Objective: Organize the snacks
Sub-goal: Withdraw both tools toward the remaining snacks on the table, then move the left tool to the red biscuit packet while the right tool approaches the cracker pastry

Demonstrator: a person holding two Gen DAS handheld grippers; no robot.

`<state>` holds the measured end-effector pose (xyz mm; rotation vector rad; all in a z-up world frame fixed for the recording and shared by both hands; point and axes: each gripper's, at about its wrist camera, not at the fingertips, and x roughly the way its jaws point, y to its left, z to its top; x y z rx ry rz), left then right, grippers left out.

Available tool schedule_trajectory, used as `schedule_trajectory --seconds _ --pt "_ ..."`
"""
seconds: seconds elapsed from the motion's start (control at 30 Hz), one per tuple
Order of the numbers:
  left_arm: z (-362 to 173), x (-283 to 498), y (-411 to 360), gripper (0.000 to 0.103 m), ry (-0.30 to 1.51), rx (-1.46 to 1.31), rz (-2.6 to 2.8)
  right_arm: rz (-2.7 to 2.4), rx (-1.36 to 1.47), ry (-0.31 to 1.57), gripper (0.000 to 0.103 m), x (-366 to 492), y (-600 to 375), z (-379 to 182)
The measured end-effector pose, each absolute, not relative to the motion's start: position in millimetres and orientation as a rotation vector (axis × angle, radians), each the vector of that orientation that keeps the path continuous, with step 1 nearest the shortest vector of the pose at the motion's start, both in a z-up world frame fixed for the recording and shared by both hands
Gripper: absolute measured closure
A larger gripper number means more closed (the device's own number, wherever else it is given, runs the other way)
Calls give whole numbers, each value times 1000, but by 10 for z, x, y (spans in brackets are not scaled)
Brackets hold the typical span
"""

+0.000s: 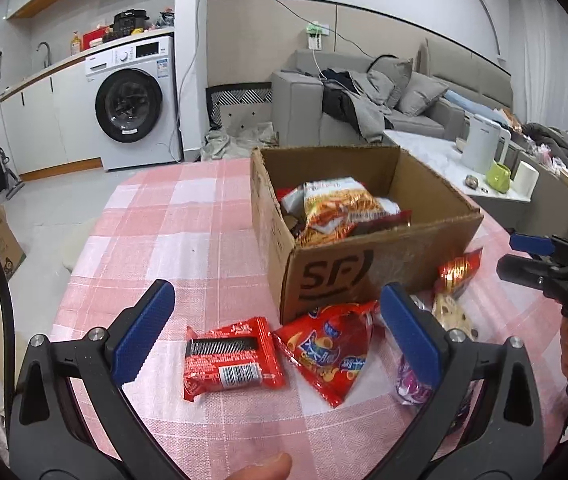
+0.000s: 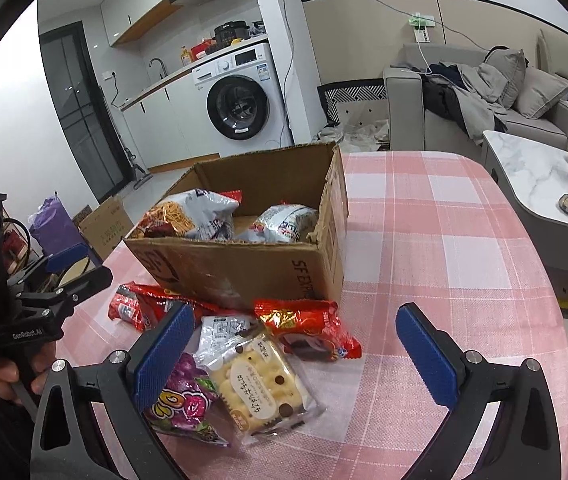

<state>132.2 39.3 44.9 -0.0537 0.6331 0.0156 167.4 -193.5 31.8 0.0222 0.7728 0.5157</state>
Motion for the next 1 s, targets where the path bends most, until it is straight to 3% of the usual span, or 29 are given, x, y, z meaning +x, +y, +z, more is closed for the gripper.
schedule_trajectory --seconds 1.0 --pt "-67 1677 778 1 862 1 65 587 -126 986 1 1755 -1719 -309"
